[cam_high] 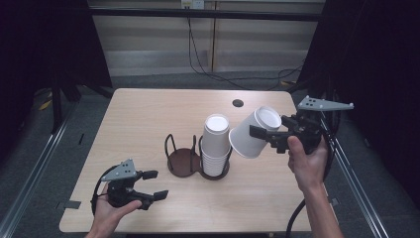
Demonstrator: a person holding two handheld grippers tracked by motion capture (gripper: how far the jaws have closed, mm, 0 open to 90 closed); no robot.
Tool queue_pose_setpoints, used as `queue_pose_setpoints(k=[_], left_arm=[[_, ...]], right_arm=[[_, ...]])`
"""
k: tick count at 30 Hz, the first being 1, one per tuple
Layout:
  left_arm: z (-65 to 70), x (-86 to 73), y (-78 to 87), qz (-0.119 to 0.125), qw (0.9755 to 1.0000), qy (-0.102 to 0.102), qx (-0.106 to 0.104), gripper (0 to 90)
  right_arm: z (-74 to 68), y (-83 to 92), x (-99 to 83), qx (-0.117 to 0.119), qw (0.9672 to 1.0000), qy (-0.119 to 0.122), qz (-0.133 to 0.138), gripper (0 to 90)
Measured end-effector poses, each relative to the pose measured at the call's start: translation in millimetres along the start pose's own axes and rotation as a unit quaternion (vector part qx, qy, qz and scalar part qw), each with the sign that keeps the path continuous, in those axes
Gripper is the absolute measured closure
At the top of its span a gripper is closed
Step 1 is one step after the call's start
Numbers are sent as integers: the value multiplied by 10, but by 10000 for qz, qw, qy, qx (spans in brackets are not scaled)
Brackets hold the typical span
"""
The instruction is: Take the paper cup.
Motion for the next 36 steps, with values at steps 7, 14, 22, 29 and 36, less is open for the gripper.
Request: queue_pose_setpoints(k=[7,14,22,29,36], left_arm=[[40,124,-56,66,9999,-61,-68,182],[121,159,-207,5,9996,-142,-230,174],[203,383,-267,318,9984,-193,-418,173],[273,519,-331,365,9973,-386,-498,165],[349,446,-396,323,9964,-479,-613,160]], right_arm=[[-43,0,-212,49,9998,-18,-217,240],[-174,-50,-399,187,9990,89,-388,240],[-248,-159,-614,367,9980,67,-519,241],[-333,-247,-741,523,9966,106,-627,241],[-393,-402,-850,692,9944,97,-794,241]])
Point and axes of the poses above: each handheld gripper's, and its own axes: y roughly backward along the jaws, x roughly out of its top, z roughly to its right, the point moved 8 cm from there along -y, roughly forward along the jaws, and after that the axes turned 4 degrees about -y, right-handed, at the moved point
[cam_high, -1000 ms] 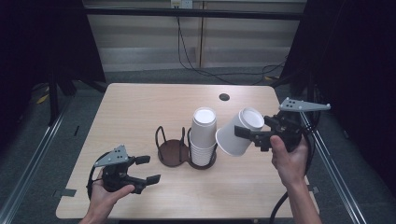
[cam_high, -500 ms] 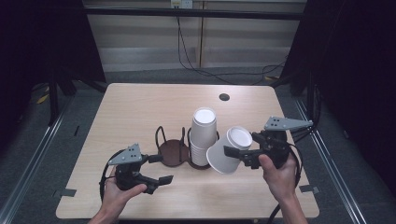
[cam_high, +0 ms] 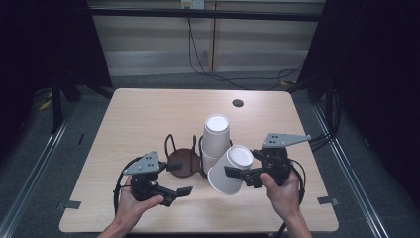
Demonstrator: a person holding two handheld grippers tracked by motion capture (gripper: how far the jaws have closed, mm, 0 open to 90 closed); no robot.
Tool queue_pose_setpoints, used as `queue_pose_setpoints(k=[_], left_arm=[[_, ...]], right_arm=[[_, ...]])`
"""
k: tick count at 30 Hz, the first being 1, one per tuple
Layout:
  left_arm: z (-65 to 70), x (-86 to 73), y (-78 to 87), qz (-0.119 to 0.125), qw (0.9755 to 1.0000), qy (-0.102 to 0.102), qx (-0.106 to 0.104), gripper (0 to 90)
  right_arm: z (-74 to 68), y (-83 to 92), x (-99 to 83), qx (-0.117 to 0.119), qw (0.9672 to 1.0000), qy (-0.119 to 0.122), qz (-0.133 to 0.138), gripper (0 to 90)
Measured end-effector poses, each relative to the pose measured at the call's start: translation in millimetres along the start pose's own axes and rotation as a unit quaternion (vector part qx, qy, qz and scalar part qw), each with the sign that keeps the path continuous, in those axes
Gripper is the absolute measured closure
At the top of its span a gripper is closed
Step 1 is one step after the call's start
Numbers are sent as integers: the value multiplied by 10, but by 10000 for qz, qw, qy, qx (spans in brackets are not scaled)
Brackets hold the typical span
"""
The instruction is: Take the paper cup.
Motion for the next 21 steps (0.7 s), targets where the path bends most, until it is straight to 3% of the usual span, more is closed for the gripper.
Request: queue_pose_setpoints(k=[5,11,18,21], left_arm=[[7,16,59,148,9998,9,-102,159],[82,8,25,172,9994,-122,-261,158],[143,-22,-21,112,9987,-170,-474,158],[147,-47,-42,24,9988,-265,-421,158]], right_arm=[[-62,-121,-43,145,9998,4,-97,241],[-160,-298,-64,329,9989,97,-305,242],[-223,-446,-108,536,9977,161,-375,243],[-229,-467,-124,536,9976,167,-402,243]])
Point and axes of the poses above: each handheld gripper's, and its own axes: y roughly backward along the jaws, x roughly out of its top, z roughly to its right, the point moved 8 cm from there along -y, roughly forward along the jaws, and after that the axes turned 4 degrees about -y, right-handed, at the moved point
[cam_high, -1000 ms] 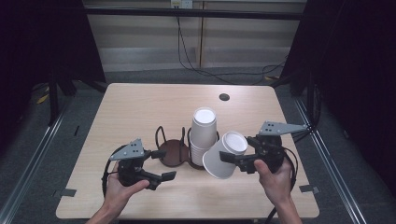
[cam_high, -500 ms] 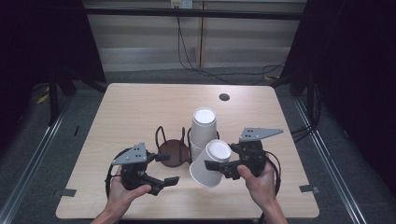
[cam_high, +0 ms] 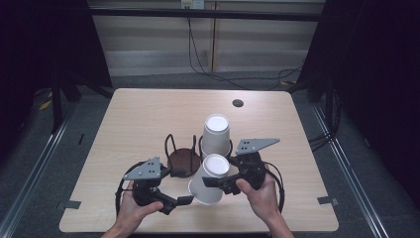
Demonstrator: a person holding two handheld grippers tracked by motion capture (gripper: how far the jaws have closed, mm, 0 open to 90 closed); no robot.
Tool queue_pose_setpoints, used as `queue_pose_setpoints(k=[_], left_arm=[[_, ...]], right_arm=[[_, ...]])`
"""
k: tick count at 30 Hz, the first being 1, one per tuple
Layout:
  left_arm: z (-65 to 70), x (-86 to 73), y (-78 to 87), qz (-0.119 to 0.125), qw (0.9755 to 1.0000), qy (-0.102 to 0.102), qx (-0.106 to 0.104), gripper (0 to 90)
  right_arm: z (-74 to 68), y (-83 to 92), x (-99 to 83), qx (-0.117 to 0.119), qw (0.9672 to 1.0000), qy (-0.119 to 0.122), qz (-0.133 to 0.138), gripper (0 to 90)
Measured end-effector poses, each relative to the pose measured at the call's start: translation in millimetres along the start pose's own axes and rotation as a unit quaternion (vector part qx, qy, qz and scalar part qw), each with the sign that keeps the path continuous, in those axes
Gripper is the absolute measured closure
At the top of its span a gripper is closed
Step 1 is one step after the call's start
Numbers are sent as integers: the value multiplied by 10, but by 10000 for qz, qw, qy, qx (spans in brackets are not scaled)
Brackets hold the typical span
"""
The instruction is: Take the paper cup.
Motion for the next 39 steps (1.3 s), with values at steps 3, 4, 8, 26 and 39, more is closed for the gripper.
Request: queue_pose_setpoints(k=[3,4,8,26,39], left_arm=[[12,-11,-30,-27,10000,-33,-37,158],[15,-16,-44,-41,10000,-41,-37,158],[0,-44,-75,-103,9999,-42,42,158],[41,-130,-256,-28,9996,142,-240,101],[77,-170,-337,-127,9992,202,-323,119]], right_arm=[[-12,-31,-20,67,10000,-3,-3,244],[-17,-52,-29,103,9999,-13,-8,244],[-24,-148,-63,61,9999,-9,-124,245],[-158,-254,-13,226,9997,71,-92,248],[-219,-302,-10,341,9993,100,-95,248]])
Point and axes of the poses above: each handheld gripper's, and its own axes: y roughly backward along the jaws, x roughly out of its top, z roughly to its right, the point moved 8 cm from there along -y, roughly forward along the jaws, and after that the axes turned 4 degrees about -y, right-handed, at the moved point
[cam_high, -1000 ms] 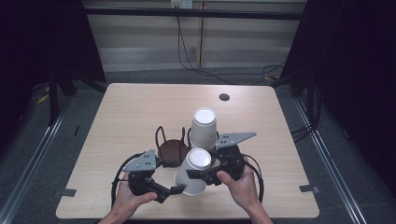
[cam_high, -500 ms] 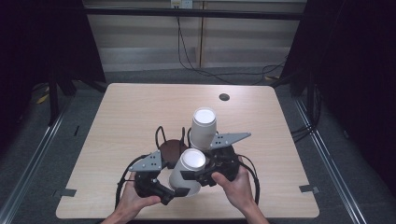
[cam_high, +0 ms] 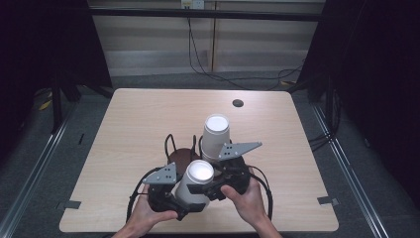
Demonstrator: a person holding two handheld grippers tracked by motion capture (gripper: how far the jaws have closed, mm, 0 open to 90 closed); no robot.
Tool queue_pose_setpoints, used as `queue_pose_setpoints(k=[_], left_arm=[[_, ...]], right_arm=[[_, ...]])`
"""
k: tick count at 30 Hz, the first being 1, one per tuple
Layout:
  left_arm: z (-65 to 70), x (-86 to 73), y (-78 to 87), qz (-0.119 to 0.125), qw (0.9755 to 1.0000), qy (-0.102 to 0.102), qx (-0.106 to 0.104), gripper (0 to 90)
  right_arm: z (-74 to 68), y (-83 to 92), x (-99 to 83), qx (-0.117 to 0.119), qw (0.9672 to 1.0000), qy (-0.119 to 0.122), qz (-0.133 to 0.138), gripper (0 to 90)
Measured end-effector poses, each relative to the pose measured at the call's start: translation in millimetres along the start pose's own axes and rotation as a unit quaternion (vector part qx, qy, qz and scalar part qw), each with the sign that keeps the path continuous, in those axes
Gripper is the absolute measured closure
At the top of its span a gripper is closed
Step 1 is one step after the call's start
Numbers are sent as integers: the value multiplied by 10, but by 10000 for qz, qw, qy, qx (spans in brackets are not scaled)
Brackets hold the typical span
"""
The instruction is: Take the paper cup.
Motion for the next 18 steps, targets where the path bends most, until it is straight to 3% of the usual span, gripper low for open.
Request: queue_pose_setpoints(k=[11,18], left_arm=[[4,-6,40,-181,9998,-14,-42,161],[16,-44,64,-459,9989,-16,-87,162]], right_arm=[[23,-5,-21,155,9997,-183,80,225],[43,-1,-34,122,9997,-184,39,145]])
Point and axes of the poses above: each handheld gripper's, and its own axes: y roughly backward along the jaws, x roughly out of its top, z roughly to its right, the point moved 8 cm from there along -y, roughly forward along the jaws, and after that the axes turned 4 degrees about -y, right-handed, at the moved point
